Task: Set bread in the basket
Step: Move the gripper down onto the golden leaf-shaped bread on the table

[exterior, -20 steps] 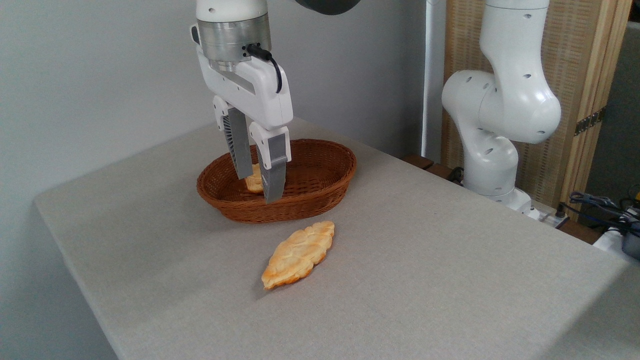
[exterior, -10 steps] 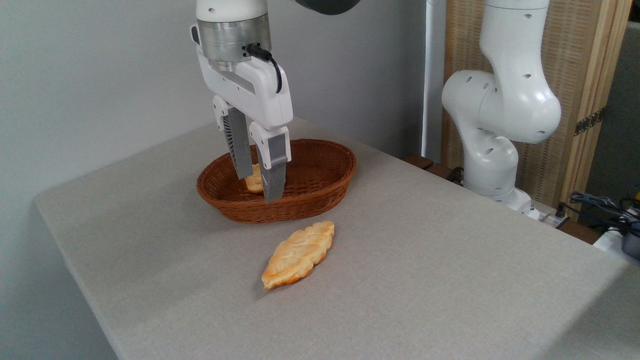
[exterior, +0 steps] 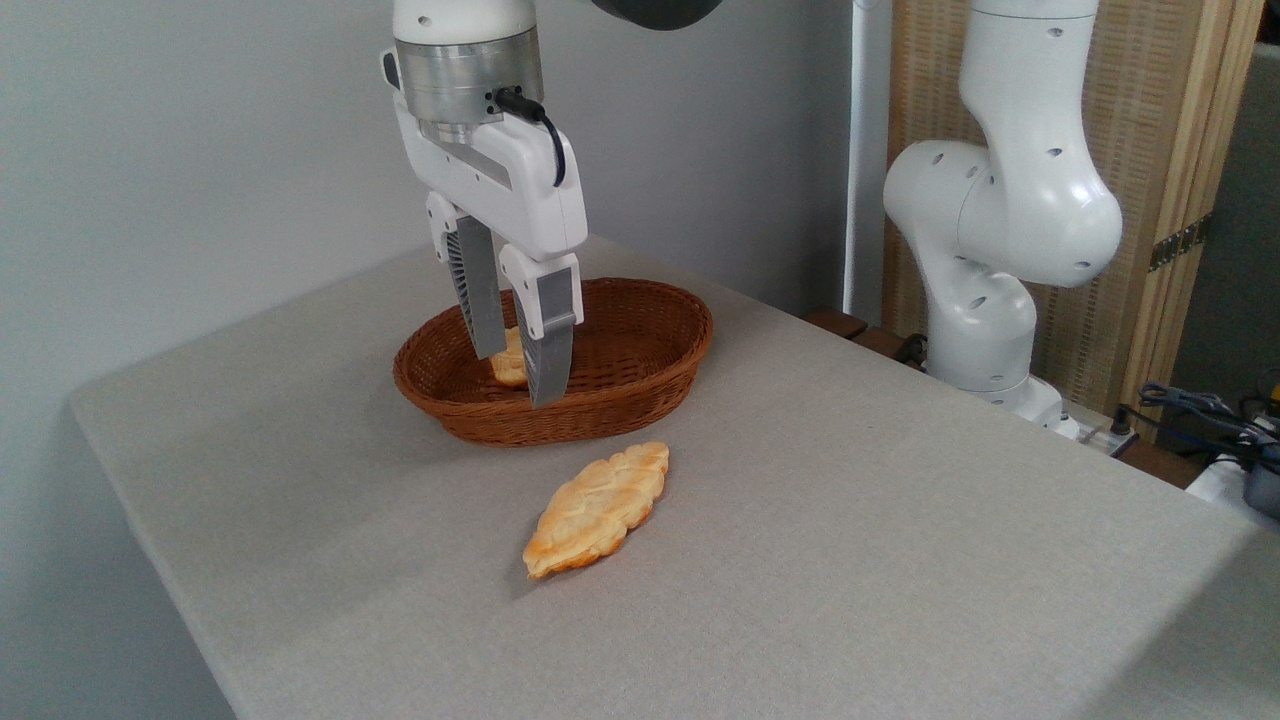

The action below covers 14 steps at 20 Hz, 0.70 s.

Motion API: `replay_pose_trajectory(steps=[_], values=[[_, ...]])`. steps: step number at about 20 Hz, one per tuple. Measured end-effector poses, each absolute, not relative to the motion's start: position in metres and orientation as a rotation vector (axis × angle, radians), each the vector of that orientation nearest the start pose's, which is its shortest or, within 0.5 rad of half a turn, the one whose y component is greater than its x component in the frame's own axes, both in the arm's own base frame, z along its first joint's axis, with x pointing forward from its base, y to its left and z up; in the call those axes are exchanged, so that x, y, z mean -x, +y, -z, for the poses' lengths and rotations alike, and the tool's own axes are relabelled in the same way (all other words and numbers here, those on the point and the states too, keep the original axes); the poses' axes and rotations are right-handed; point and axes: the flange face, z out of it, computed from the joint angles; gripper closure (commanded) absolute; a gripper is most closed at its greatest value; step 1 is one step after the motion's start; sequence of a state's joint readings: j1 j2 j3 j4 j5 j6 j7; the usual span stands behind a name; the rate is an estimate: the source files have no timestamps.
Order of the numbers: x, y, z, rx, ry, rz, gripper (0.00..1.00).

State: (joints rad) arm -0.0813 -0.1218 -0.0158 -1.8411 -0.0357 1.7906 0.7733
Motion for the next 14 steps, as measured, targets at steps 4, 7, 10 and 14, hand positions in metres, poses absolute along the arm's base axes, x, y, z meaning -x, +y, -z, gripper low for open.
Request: replay_pose_trajectory(steps=[4,7,10,14], values=[[-0.528,-0.054,-0.582,2.858,1.315,0.125,0.00],[-0.525,-0.054,-0.579,2.868,1.321,0.081,0.00],[-0.522,-0.055,-0.577,2.875,1.329,0.039,0.00],[-0.521,-0.058,-0.571,2.878,1.340,0.008,0.00]])
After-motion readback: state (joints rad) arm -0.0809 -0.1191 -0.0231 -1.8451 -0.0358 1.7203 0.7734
